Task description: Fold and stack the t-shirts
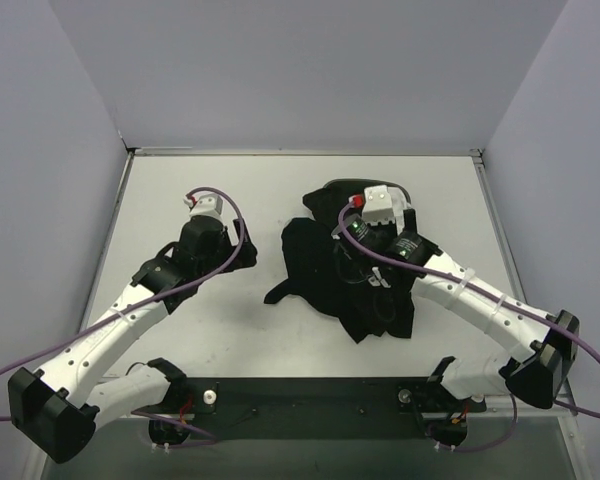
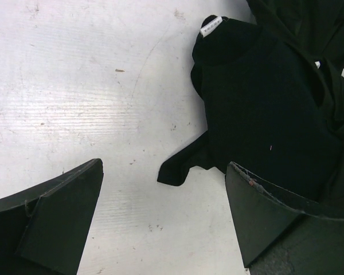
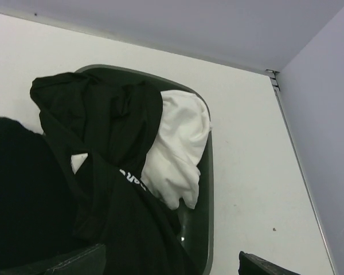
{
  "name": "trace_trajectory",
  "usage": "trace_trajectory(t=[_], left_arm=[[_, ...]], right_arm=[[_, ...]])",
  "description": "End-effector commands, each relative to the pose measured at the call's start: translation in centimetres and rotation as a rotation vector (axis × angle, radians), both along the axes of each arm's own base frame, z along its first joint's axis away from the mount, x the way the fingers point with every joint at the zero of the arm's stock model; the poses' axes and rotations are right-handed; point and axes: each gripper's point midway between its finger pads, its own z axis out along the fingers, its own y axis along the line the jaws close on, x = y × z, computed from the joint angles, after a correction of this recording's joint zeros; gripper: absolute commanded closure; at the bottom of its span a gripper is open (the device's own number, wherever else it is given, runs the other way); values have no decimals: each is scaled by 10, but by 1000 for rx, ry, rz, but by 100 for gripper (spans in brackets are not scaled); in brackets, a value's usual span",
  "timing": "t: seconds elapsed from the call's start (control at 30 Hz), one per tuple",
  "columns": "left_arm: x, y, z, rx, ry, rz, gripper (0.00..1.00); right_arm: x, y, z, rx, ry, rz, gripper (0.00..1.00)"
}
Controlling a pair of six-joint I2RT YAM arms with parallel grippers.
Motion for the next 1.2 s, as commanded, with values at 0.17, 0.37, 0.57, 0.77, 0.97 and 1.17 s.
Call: trace_trajectory(t=[0.17, 0.37, 0.57, 0.77, 0.97, 1.17], left_arm=[[2, -10, -11, -39, 13, -17, 2], [-5, -13, -20, -50, 32, -32, 3], [-9, -11, -22, -37, 32, -34, 3], [-10, -7, -25, -8, 37, -32, 3], [-14, -8, -28, -8, 46, -45, 3], [-13, -8, -31, -1, 53, -50, 3]], right_arm=[[68, 35, 3, 219, 30, 20, 1], [125, 54, -36, 312, 137, 12, 3], [164, 68, -59, 263, 161, -4, 6], [184, 75, -85, 262, 203, -23, 20], [197, 64, -103, 244, 223, -56, 34], [202, 45, -115, 199, 241, -82, 40]])
